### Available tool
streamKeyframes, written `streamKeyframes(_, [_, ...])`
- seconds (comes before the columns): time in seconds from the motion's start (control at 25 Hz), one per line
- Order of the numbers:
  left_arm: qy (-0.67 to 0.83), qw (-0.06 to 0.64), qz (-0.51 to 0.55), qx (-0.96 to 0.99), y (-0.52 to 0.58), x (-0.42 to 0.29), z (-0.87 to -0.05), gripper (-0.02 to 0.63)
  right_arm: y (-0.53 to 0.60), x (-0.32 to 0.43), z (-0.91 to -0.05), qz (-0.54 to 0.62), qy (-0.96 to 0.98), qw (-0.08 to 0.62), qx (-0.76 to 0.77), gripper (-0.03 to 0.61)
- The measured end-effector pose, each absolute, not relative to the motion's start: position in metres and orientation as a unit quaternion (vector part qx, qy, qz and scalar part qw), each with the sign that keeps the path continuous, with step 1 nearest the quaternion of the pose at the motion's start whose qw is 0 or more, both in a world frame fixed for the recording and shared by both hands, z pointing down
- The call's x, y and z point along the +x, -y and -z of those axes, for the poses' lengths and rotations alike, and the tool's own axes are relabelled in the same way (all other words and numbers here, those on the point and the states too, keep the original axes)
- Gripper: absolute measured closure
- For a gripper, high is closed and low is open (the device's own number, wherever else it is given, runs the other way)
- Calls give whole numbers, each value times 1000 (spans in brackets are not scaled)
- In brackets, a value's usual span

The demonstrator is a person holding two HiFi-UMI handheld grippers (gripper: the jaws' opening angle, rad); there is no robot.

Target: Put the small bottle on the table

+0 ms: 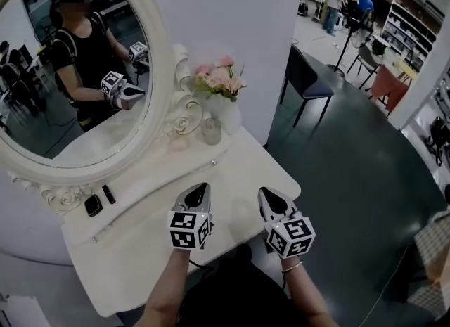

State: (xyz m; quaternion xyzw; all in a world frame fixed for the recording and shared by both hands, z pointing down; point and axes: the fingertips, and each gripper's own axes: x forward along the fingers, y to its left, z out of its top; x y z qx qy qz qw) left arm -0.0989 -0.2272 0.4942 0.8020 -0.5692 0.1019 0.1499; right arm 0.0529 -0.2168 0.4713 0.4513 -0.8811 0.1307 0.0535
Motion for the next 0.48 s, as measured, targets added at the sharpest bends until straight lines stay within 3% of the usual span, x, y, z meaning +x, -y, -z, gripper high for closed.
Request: streamKeyframes(0.48, [571,153,-96,801,230,-107,-491,606,218,45,-474,-119,883,69,449,575])
